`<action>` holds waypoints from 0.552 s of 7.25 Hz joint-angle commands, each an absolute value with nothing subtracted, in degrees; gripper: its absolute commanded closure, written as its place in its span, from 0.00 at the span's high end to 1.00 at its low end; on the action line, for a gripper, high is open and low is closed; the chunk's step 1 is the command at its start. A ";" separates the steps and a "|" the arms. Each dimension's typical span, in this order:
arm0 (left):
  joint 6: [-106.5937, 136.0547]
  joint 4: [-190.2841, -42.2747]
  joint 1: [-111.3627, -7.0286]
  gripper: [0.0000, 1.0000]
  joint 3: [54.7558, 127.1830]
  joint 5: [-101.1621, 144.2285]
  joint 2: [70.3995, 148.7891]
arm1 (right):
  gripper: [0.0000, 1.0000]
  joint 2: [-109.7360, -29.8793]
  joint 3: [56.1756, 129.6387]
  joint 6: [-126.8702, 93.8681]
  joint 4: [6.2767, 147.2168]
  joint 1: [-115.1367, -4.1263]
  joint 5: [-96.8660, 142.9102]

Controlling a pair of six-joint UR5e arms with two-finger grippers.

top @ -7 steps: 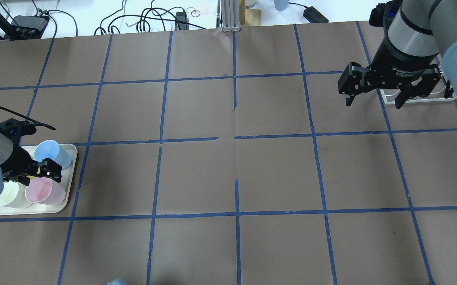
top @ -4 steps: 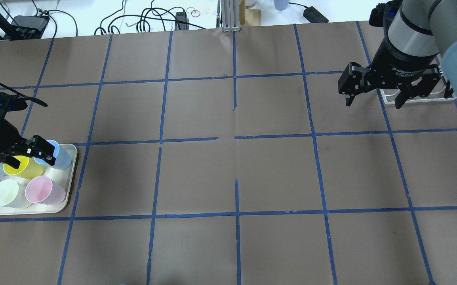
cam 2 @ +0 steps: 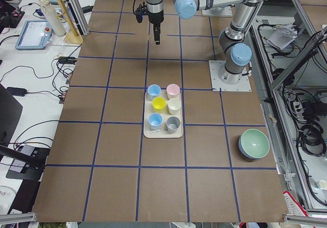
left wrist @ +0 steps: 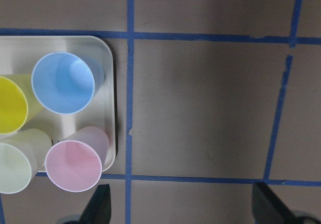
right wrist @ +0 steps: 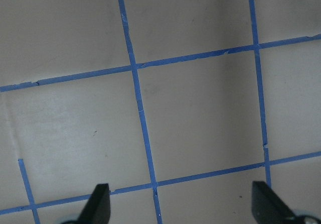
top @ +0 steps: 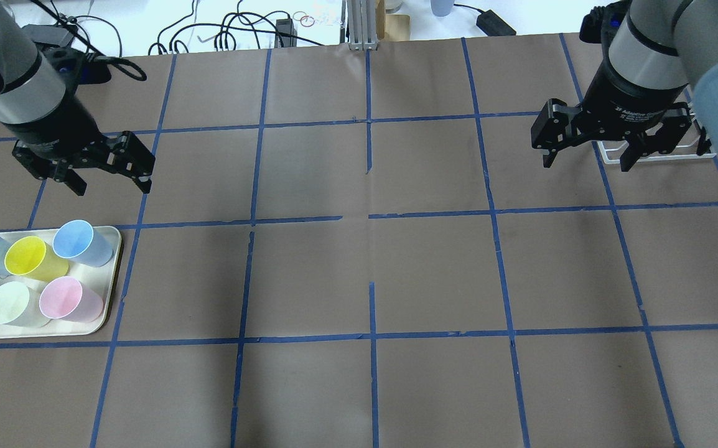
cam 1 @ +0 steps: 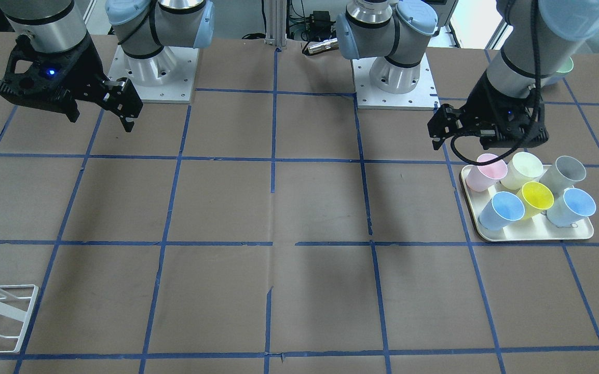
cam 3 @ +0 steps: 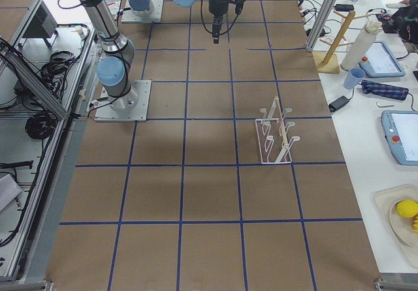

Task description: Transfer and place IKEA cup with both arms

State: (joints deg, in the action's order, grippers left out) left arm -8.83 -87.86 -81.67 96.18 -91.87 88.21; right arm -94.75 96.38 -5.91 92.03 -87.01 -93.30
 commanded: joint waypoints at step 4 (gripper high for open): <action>-1.67 -84.73 -89.82 1.00 94.83 -89.30 87.54 | 1.00 -95.36 96.07 -6.42 91.41 -87.10 -84.70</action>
